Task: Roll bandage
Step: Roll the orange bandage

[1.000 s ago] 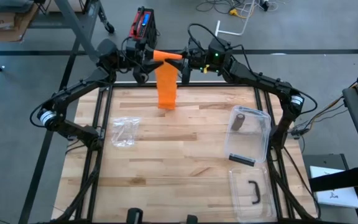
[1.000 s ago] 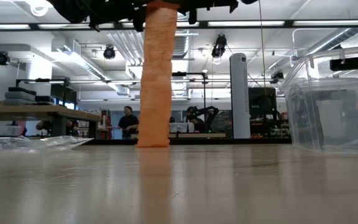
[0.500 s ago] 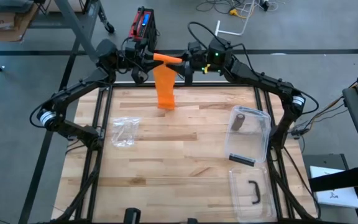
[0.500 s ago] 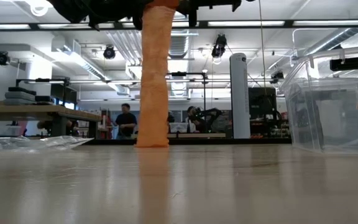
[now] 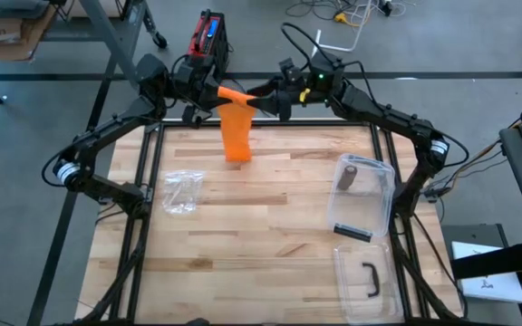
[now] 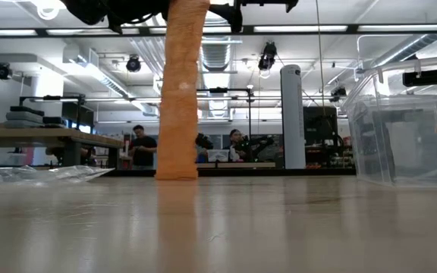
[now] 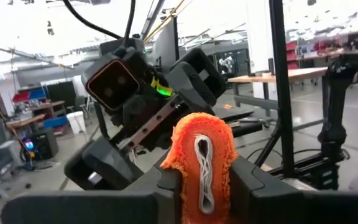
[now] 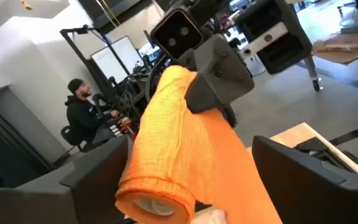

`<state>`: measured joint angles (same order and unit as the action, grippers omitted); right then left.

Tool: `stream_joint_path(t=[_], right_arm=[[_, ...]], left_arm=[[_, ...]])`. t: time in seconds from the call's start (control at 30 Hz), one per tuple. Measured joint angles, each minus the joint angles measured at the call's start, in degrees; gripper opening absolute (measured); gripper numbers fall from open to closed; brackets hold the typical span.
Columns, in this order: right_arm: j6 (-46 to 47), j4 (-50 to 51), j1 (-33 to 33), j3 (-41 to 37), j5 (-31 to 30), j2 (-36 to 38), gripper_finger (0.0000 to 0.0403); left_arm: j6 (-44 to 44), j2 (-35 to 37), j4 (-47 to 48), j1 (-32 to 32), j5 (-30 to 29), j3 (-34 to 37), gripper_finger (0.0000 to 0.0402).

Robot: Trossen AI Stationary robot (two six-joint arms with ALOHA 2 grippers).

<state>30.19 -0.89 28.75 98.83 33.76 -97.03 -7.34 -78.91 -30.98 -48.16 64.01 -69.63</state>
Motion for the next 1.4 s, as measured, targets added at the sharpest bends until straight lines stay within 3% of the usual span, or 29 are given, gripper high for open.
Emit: stream_joint_path(t=[0.37,0.6,0.9,1.27,1.4], right_arm=[[3.25,-1.53,-0.39,0.0,0.0,-0.17,0.033],[-7.17,-0.56,-0.53,0.0,5.26,-0.2,0.0324],[9.31,-2.74,-0.36,0.0,3.55,-1.6,0.031],[13.78,-6.06,-0.33,0.02,2.07,-2.17,0.0271],[7.08,-5.72,-0.32,0.02,3.66,-2.26,0.0259]], left_arm=[[1.78,0.07,0.09,-0.04,-0.06,0.0,0.0067],[-0.89,0.08,0.07,-0.07,-1.92,0.0,0.0059],[5.57,0.09,0.23,-0.07,-1.92,0.0,0.0068],[6.89,0.04,0.03,-0.08,2.99,0.0,0.0062],[6.23,0.04,0.3,-0.03,2.73,0.0,0.0069]])
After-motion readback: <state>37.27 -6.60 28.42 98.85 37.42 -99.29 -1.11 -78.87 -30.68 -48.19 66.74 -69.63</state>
